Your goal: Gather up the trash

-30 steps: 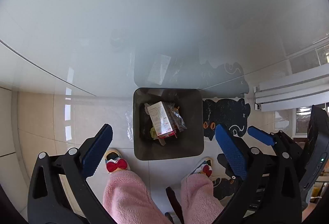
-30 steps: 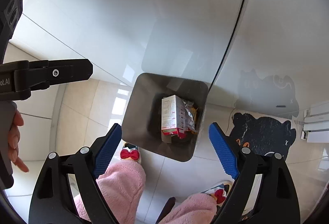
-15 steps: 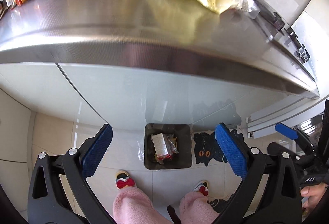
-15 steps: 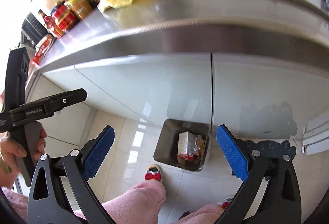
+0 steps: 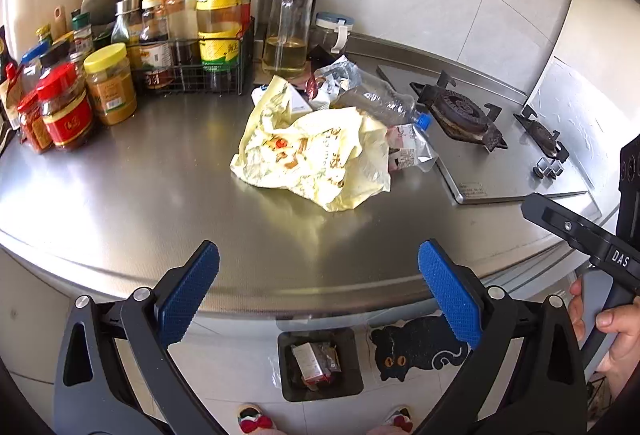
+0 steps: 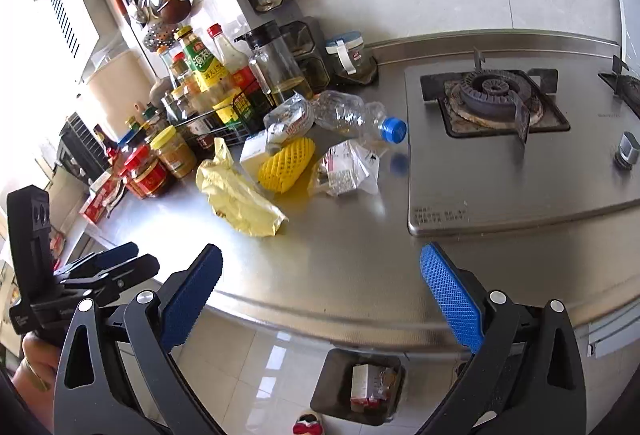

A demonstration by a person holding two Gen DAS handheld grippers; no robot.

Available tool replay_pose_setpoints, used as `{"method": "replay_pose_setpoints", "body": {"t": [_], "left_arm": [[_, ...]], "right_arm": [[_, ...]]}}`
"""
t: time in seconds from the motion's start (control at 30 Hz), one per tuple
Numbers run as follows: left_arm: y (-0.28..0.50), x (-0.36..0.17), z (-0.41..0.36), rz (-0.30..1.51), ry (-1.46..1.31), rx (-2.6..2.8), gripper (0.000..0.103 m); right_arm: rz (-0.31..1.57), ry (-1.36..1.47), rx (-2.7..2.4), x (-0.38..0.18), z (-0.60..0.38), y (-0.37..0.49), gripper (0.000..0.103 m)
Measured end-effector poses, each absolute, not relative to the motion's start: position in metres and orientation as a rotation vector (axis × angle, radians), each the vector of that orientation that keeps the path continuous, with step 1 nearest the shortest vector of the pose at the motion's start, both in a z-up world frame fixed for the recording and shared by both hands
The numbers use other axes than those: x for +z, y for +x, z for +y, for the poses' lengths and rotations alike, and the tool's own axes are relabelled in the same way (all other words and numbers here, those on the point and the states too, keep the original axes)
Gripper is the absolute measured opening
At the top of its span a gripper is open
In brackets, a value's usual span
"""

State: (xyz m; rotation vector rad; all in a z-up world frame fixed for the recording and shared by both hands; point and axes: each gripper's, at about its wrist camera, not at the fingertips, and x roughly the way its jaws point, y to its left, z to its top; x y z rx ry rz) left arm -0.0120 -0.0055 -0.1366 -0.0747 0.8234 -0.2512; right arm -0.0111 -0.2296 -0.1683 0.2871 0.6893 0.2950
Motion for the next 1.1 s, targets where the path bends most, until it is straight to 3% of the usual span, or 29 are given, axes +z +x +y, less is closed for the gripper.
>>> {"method": "replay_pose_setpoints", "body": {"t": [0.13, 0.2, 0.57, 0.67, 0.77, 0.83, 0.9, 1.0, 1.1], "left_arm": [[0.006, -0.129, -0.02, 0.783, -0.073, -0.284, 0.089], [0.018, -0.13, -0.023, 0.791, -0.082, -0.294, 0.079], [0.061, -0.156, -0.029, 0.842, -0.091, -0.277, 0.069], [0.069, -0.162, -0.026, 0.862, -0.099, -0.275, 0.053], [0.074, -0.166, -0.024, 0.878, -0.1, -0.277, 0.035], [0.075, -0.167, -0.024, 0.876, -0.094, -0.28, 0.03], [0.074, -0.167, -0.024, 0.873, -0.089, -0.285, 0.02], [0.07, -0.165, -0.023, 0.858, -0.082, -0.282, 0.013], [0.065, -0.16, -0.021, 0.833, -0.079, -0.262, 0.007]], "right_arm": [[0.708, 0.281, 0.305, -0.167, -0.228, 0.022, 0.099], [0.711, 0.287, 0.302, -0.17, -0.227, 0.038, 0.099], [0.754, 0.257, 0.325, -0.191, -0.214, 0.112, 0.089], [0.775, 0.243, 0.323, -0.2, -0.208, 0.124, 0.088], [0.817, 0.246, 0.334, -0.211, -0.205, 0.135, 0.071], [0.848, 0.236, 0.344, -0.219, -0.202, 0.138, 0.043], [0.862, 0.217, 0.339, -0.223, -0.199, 0.137, 0.026], [0.859, 0.215, 0.332, -0.223, -0.2, 0.13, 0.017], [0.833, 0.214, 0.316, -0.218, -0.203, 0.12, 0.015]]}}
